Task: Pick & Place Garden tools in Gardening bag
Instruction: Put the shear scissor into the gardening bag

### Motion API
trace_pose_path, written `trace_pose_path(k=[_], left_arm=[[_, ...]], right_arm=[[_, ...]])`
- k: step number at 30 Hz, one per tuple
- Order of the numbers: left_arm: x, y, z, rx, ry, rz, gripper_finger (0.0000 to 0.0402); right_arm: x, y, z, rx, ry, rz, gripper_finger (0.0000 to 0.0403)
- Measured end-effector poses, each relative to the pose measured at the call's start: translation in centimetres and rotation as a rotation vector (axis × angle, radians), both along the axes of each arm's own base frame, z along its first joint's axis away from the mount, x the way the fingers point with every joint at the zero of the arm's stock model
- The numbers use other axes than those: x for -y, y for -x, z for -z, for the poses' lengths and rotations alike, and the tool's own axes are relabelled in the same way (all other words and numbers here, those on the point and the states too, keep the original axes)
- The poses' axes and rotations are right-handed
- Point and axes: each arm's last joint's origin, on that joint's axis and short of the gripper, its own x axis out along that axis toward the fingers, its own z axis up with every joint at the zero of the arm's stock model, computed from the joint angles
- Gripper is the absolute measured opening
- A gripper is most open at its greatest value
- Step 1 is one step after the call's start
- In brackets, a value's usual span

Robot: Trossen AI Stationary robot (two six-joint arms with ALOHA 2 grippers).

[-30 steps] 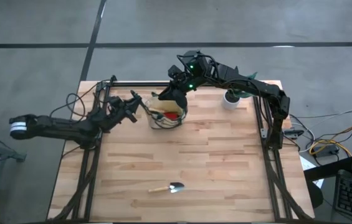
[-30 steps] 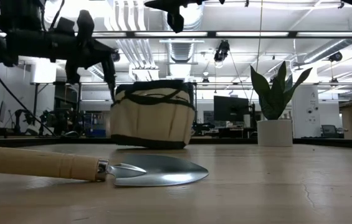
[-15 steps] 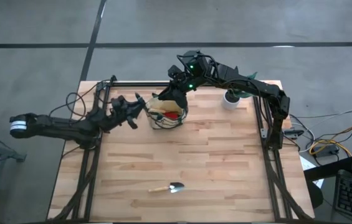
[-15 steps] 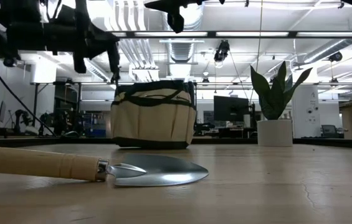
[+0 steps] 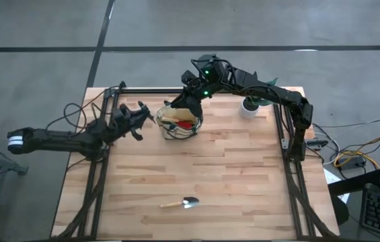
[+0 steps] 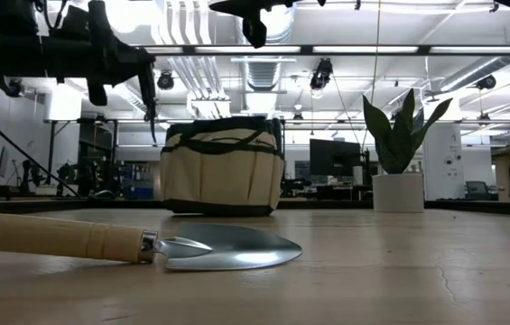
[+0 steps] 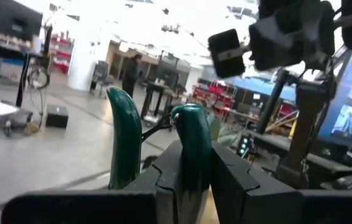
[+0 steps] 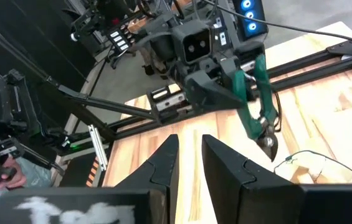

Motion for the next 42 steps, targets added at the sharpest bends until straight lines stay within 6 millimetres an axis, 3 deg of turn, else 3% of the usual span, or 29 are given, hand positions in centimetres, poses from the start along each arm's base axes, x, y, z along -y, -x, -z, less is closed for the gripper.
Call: trace_pose_path(k=[9, 14, 26, 30, 39, 42], left_arm=[[-0.4, -0.3, 1.0, -0.046, 0.032, -0.078, 0.0060], [-0.5, -0.5, 0.2, 0.018, 0.012, -0.082, 0.0060], [-1.2, -2.6, 0.2, 0.019, 0.025, -0.079, 0.0060], [-1.3, -3.1, 1.1, -0.042, 0.034, -0.079, 0.0060], [-1.0, -2.9, 1.3, 0.026, 0.050, -0.032, 0.0060], [-0.9, -2.6, 2.2, -0.015, 0.059, -0.030, 0.0060]], right_arm=[[0.0, 0.0, 0.1, -0.001, 0.000, 0.000, 0.0074], [0.0, 0.0, 0.3, -0.010, -0.006, 0.001, 0.0072], [0.1, -0.2, 1.2, -0.036, -0.021, 0.004, 0.0067], [0.1, -0.2, 1.4, -0.042, -0.023, 0.004, 0.0071], [0.1, -0.2, 1.2, -0.032, -0.027, 0.001, 0.0061], [0.0, -0.2, 1.2, -0.032, -0.029, 0.002, 0.0063]])
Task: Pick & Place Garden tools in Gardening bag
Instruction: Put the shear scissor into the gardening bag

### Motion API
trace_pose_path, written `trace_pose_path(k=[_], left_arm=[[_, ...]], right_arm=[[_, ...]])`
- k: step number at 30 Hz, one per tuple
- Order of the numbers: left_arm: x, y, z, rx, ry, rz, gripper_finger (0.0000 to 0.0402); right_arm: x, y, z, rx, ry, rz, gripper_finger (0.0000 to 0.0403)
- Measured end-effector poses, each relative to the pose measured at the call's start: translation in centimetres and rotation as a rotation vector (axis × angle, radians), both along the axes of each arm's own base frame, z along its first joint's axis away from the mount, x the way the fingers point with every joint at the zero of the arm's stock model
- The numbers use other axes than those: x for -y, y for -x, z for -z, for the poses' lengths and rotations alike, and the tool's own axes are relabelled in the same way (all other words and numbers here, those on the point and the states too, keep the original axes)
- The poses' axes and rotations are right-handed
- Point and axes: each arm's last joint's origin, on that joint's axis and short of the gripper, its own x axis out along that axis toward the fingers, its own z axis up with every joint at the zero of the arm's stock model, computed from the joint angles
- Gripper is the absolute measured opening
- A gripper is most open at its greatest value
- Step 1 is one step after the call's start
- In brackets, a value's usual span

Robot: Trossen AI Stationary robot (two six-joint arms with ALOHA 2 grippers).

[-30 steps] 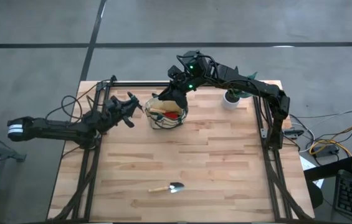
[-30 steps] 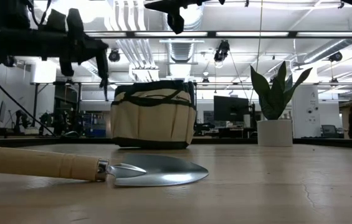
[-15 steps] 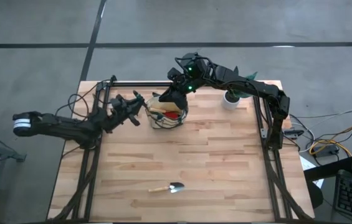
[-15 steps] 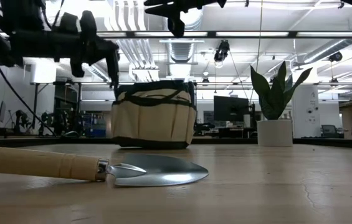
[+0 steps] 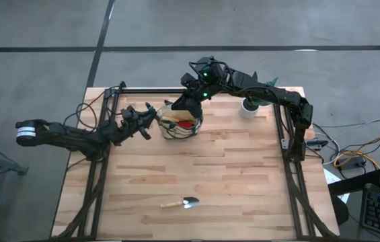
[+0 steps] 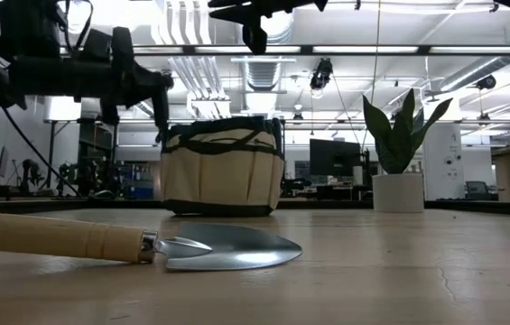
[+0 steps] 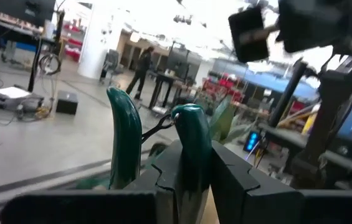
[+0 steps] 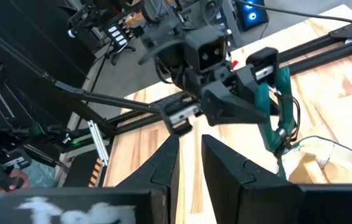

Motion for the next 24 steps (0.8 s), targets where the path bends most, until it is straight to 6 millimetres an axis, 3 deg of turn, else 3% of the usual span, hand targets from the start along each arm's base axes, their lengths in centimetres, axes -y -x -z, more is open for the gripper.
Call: trace_pose_path(k=[7, 12, 24], left_arm=[[0.3, 1.2, 1.8, 0.000, 0.045, 0.016, 0.0060], [0.4, 2.1, 1.0, 0.123, 0.007, 0.020, 0.0060], [0.5, 1.6, 1.9, 0.007, 0.007, 0.044, 0.0062]], right_arm=[[0.0, 0.0, 0.1, -0.004, -0.004, -0.001, 0.0063], [0.0, 0.0, 0.0, 0.002, -0.002, -0.002, 0.0059], [0.0, -0.1, 0.0, 0.016, 0.005, -0.003, 0.0057]])
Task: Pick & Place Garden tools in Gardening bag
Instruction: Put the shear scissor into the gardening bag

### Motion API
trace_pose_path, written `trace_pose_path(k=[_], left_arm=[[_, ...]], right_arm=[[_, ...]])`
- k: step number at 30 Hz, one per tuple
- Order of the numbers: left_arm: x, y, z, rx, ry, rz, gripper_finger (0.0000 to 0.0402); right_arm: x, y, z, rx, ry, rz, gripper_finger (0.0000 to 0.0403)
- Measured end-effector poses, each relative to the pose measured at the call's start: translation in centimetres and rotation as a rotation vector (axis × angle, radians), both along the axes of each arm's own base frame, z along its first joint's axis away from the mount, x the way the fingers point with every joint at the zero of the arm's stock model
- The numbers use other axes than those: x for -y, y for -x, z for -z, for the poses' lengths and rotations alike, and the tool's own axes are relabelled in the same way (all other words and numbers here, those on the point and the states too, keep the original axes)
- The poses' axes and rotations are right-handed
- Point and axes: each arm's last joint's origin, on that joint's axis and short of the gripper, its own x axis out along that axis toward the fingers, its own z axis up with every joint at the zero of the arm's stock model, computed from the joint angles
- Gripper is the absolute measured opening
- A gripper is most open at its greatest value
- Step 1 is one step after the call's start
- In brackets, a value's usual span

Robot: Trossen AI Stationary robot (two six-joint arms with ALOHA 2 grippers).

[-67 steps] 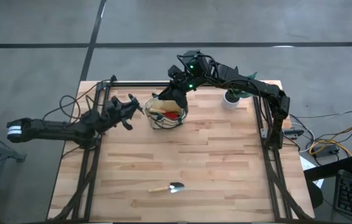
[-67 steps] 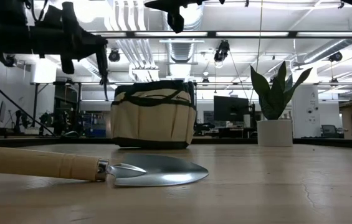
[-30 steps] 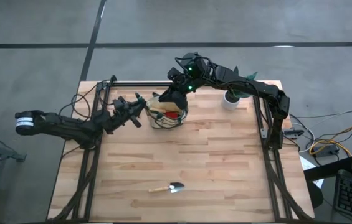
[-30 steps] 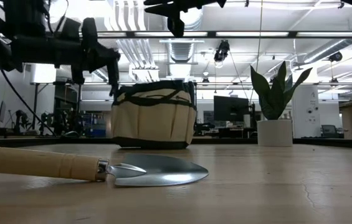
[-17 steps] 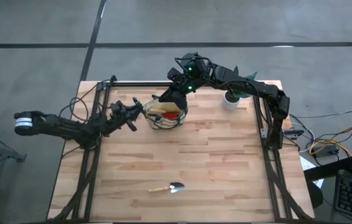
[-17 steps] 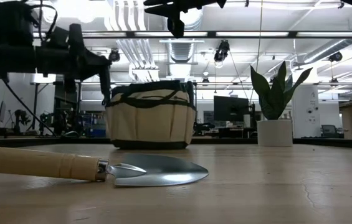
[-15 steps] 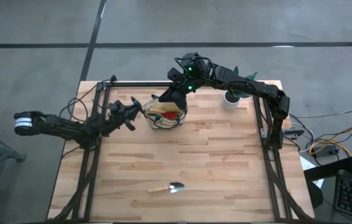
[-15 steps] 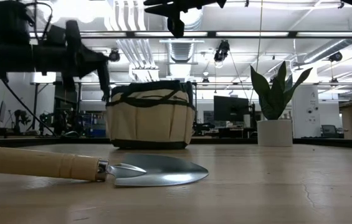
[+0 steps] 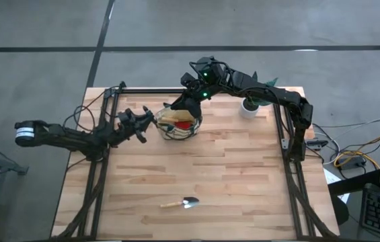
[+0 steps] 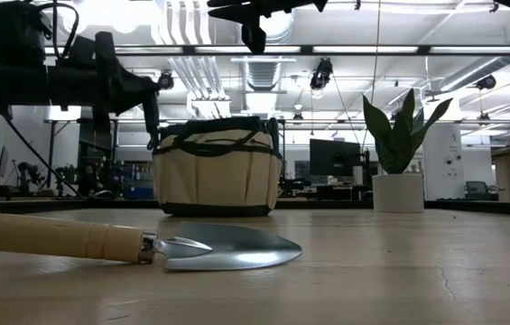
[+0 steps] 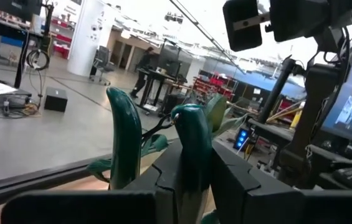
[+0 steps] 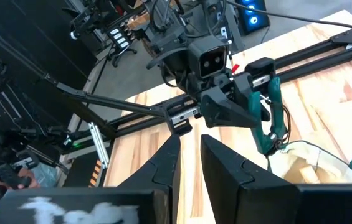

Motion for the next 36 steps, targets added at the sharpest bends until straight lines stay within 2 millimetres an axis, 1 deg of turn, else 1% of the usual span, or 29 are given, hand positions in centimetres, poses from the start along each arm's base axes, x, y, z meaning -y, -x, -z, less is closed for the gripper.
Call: trace_pose_path(k=[5, 9, 17, 21, 25, 27, 29, 31, 33, 36], left_arm=[[-0.1, -0.4, 0.3, -0.068, 0.021, 0.001, 0.0074], [-0.1, -0.6, 0.1, -0.034, 0.069, 0.013, 0.0082], [-0.2, -0.8, 0.0, -0.049, 0.072, 0.004, 0.0084], [-0.2, -1.1, -0.4, -0.033, 0.083, 0.031, 0.0085], [-0.1, -1.4, -0.8, -0.001, 0.140, 0.094, 0.0085], [-0.1, -1.7, -0.4, -0.038, 0.199, 0.104, 0.0085], [-0.2, -1.8, 0.3, -0.072, 0.298, 0.109, 0.0085], [-0.2, -1.8, 0.4, -0.046, 0.370, 0.115, 0.0085], [-0.2, -1.9, 0.2, -0.008, 0.401, 0.123, 0.0085], [-0.2, -2.0, -0.6, 0.051, 0.395, 0.142, 0.0085]], right_arm=[[0.0, 0.0, 0.0, 0.001, 0.000, 0.000, 0.0057], [0.0, 0.0, 0.0, 0.001, 0.001, 0.000, 0.0057], [0.0, 0.0, 0.0, 0.001, 0.001, 0.000, 0.0056], [0.0, 0.0, 0.0, 0.001, 0.001, 0.000, 0.0056], [0.0, 0.0, 0.0, 0.000, 0.000, 0.000, 0.0056], [0.0, 0.0, 0.1, -0.001, -0.001, 0.000, 0.0056], [0.0, 0.0, 0.1, -0.001, -0.001, 0.001, 0.0056], [0.0, 0.0, 0.1, -0.001, -0.001, 0.001, 0.0056], [0.0, 0.0, 0.1, -0.001, -0.002, 0.001, 0.0056], [-0.1, -0.1, 0.1, -0.001, -0.003, 0.000, 0.0057]])
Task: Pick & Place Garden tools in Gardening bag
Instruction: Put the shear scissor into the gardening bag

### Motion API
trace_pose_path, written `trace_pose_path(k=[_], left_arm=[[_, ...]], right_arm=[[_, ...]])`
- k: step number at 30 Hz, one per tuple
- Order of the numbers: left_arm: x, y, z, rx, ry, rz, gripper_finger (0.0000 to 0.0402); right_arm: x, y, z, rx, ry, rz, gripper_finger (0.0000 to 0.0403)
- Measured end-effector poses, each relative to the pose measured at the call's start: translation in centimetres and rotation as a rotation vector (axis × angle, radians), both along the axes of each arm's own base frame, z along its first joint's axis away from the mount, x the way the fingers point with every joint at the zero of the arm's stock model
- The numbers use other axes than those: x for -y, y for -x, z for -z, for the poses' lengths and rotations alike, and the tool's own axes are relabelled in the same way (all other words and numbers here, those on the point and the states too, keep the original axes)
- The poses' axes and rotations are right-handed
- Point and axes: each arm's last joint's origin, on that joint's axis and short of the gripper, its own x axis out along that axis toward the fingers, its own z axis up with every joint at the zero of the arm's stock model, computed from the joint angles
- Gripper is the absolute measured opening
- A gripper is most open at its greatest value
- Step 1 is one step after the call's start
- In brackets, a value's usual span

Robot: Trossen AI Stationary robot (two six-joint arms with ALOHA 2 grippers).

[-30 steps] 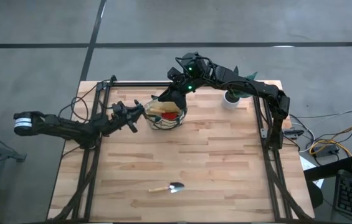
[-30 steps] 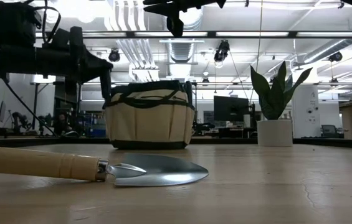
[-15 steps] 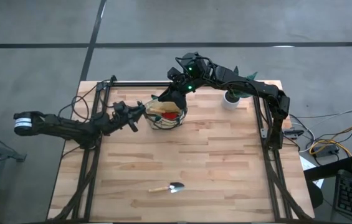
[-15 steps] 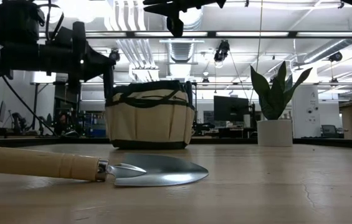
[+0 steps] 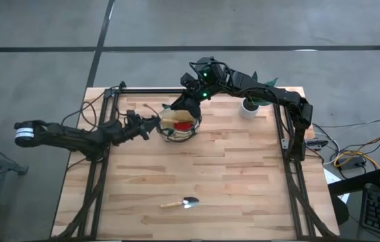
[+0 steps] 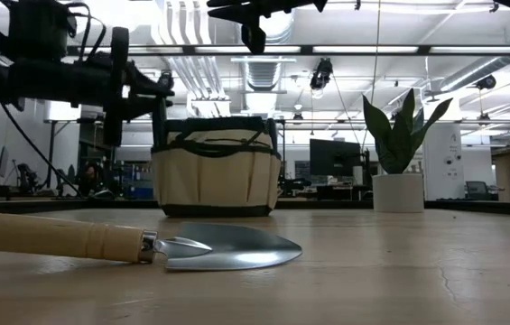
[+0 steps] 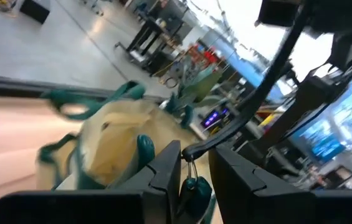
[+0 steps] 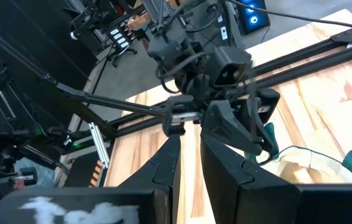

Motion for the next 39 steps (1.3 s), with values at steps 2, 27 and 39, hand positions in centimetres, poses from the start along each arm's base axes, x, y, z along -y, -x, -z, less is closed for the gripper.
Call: trace_pose_path(k=[2, 27, 39], left_arm=[[0.0, -0.1, -0.5, 0.020, -0.004, 0.000, 0.0085], [0.5, -0.4, -0.2, -0.110, -0.052, 0.183, 0.0128], [0.5, -0.9, 0.0, -0.232, -0.040, 0.246, 0.0138]], right_arm=[[-0.1, 0.0, 0.0, 0.000, 0.000, -0.001, 0.0057], [-1.2, -0.6, -0.5, 0.051, 0.016, -0.019, 0.0057], [-1.4, -0.7, -0.5, 0.048, 0.027, 0.005, 0.0057]])
